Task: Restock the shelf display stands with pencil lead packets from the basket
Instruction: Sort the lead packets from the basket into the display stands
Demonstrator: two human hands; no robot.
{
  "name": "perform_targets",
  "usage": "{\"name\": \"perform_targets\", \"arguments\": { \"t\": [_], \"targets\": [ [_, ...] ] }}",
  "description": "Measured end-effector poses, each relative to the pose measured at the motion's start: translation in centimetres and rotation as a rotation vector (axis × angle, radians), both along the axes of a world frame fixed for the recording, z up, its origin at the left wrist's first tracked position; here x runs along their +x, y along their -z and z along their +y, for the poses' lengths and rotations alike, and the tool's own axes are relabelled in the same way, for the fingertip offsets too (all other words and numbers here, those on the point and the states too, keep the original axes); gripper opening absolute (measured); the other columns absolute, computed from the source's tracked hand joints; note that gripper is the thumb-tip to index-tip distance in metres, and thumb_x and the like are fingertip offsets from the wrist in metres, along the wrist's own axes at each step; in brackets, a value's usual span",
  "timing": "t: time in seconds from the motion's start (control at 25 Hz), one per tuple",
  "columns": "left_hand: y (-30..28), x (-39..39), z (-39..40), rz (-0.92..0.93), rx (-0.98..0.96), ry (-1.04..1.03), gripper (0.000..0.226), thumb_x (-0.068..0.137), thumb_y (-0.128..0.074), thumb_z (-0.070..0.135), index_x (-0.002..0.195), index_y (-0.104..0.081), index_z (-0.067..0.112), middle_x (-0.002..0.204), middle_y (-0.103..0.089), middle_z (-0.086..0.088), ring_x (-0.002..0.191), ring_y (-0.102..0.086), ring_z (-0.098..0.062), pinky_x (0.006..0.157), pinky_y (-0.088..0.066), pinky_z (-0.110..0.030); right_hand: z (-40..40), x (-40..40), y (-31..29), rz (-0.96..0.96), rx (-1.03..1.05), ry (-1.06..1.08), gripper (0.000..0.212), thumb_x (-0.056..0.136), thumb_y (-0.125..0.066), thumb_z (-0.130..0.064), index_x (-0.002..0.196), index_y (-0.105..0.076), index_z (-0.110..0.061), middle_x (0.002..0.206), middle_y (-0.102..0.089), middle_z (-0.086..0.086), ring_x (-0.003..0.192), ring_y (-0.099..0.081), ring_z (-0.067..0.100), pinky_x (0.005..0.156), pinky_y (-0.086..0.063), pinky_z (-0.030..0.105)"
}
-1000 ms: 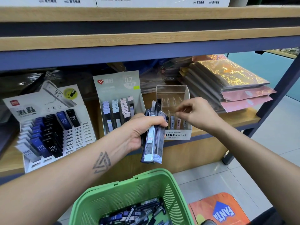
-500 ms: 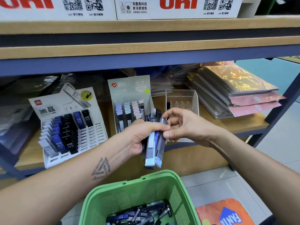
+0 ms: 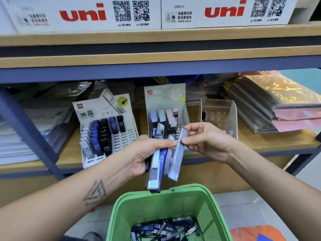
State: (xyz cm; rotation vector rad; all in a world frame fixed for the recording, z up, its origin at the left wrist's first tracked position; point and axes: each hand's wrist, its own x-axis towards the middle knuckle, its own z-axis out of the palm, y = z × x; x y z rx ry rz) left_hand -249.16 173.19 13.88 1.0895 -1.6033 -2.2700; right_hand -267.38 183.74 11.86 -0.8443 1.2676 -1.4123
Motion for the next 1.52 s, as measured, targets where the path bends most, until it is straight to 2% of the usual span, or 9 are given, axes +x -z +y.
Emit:
{"name": "perform_targets", "arguments": {
  "t": [0.2,0.4,0.56,0.72,0.84,0.96,1.2,1.36,1.52],
  "targets": [
    [-1.1,2.0,-2.4,-0.024,-0.029,-0.072,0.025,0.077,-0.077,-0.001,0.099,-0.065,-0.006,0.082,-0.072,-0.027,0.056,-0.071,-0.027,0.051,-0.06,-0.032,-1.0,-0.3,0.3,-0.266,-0.118,-0.047,0.011,0.084,-0.073,-0.004,0.092,-0.069,-0.01,0.101,-0.068,0.021,0.073,-0.072,0.023,0.056,-0.057,0.021],
    [-2.1,2.8,-4.4,-0.046,-0.076,-0.188,0.02,0.081,-0.076,0.003,0.098,-0.067,-0.002,0.068,-0.071,-0.018,0.053,-0.07,-0.022,0.045,-0.056,-0.029,-3.1,1.3,0.5,-0.22,-0.152,-0.196,0.044,0.08,-0.08,-0.046,0.089,-0.068,-0.004,0.108,-0.066,0.016,0.085,-0.064,0.023,0.085,-0.052,0.032],
    [-2.5,3.1,-5.7,-0.03,-0.101,-0.209,0.022,0.083,-0.074,0.006,0.104,-0.071,-0.001,0.071,-0.071,-0.015,0.055,-0.07,-0.021,0.046,-0.057,-0.028,-4.5,2.7,0.4,0.015,-0.16,-0.141,0.013,0.082,-0.074,-0.002,0.093,-0.067,-0.002,0.107,-0.064,0.017,0.08,-0.063,0.025,0.078,-0.051,0.032],
    [-3.0,3.6,-7.2,-0.02,-0.102,-0.226,0.01,0.083,-0.075,0.008,0.089,-0.069,0.003,0.071,-0.071,-0.013,0.056,-0.07,-0.02,0.054,-0.06,-0.029,-5.3,3.7,0.1,0.108,-0.12,-0.104,0.053,0.079,-0.071,0.015,0.124,-0.056,-0.007,0.118,-0.063,0.022,0.087,-0.068,0.031,0.064,-0.056,0.036],
    [-3.1,3.8,-7.7,-0.015,-0.097,-0.235,0.01,0.082,-0.075,0.008,0.086,-0.067,0.003,0.067,-0.07,-0.011,0.054,-0.069,-0.02,0.049,-0.057,-0.027,-5.5,4.0,-0.2,0.134,-0.13,-0.125,0.088,0.081,-0.068,0.02,0.15,-0.041,-0.028,0.126,-0.058,0.025,0.091,-0.065,0.035,0.073,-0.059,0.044],
    [-2.9,3.5,-7.8,-0.019,-0.086,-0.226,0.013,0.08,-0.076,0.009,0.088,-0.068,0.003,0.071,-0.071,-0.013,0.056,-0.07,-0.02,0.052,-0.058,-0.028,-5.6,4.2,-0.9,0.122,-0.142,-0.16,0.1,0.083,-0.066,0.021,0.149,-0.038,-0.049,0.124,-0.055,0.027,0.09,-0.061,0.037,0.089,-0.057,0.055],
    [-3.4,2.2,-7.7,-0.012,-0.082,-0.22,0.009,0.084,-0.074,0.009,0.085,-0.067,0.004,0.066,-0.069,-0.011,0.052,-0.068,-0.019,0.048,-0.057,-0.026,-6.0,3.5,-1.7,0.313,-0.178,-0.05,0.078,0.082,-0.074,0.01,0.143,-0.042,-0.029,0.101,-0.063,0.022,0.09,-0.072,0.037,0.084,-0.059,0.042],
    [-3.7,1.3,-7.6,-0.026,-0.121,-0.209,0.013,0.084,-0.074,0.009,0.092,-0.066,0.003,0.064,-0.07,-0.011,0.053,-0.069,-0.018,0.05,-0.058,-0.027,-6.6,3.1,-2.0,0.543,-0.228,0.13,0.057,0.081,-0.081,-0.003,0.127,-0.055,-0.022,0.086,-0.063,0.014,0.075,-0.063,0.022,0.072,-0.054,0.028],
    [-4.0,0.9,-7.9,-0.045,-0.163,-0.21,0.015,0.084,-0.075,0.009,0.095,-0.065,0.002,0.063,-0.07,-0.01,0.052,-0.069,-0.018,0.046,-0.056,-0.028,-6.8,2.1,-3.0,0.691,-0.271,0.301,0.029,0.083,-0.08,-0.002,0.104,-0.064,-0.014,0.095,-0.069,0.005,0.073,-0.072,0.021,0.073,-0.061,0.038]
  ]
}}
